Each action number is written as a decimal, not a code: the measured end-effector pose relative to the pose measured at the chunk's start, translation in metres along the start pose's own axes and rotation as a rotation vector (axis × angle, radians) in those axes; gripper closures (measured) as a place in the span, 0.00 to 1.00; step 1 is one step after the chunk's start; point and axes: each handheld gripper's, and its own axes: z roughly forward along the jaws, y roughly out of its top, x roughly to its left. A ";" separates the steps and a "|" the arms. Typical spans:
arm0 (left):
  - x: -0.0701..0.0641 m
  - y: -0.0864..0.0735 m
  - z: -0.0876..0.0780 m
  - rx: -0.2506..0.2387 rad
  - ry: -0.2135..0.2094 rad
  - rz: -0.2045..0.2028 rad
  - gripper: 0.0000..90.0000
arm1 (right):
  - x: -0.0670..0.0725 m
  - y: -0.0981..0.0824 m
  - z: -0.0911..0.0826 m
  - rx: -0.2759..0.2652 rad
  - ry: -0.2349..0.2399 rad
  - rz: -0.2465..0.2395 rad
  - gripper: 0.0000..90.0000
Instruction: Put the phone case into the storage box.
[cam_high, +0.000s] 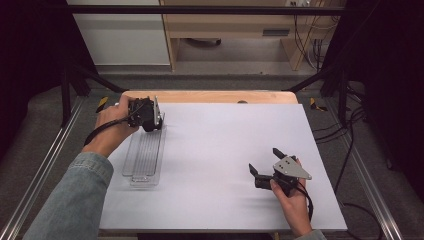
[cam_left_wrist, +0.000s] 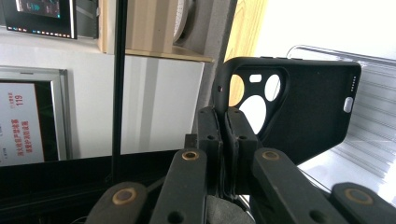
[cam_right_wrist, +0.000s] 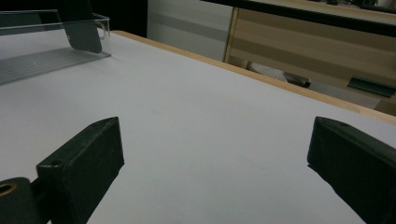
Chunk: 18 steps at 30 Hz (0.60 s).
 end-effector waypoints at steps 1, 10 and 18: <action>0.000 0.000 0.000 0.000 -0.002 0.001 0.95 | 0.000 0.000 0.000 0.000 0.000 0.000 0.04; 0.004 -0.001 0.001 0.000 -0.023 0.001 0.95 | 0.002 0.000 0.001 0.002 0.005 -0.006 0.04; 0.008 -0.002 0.003 0.001 -0.039 -0.007 0.95 | 0.002 0.000 0.001 0.003 0.006 -0.005 0.04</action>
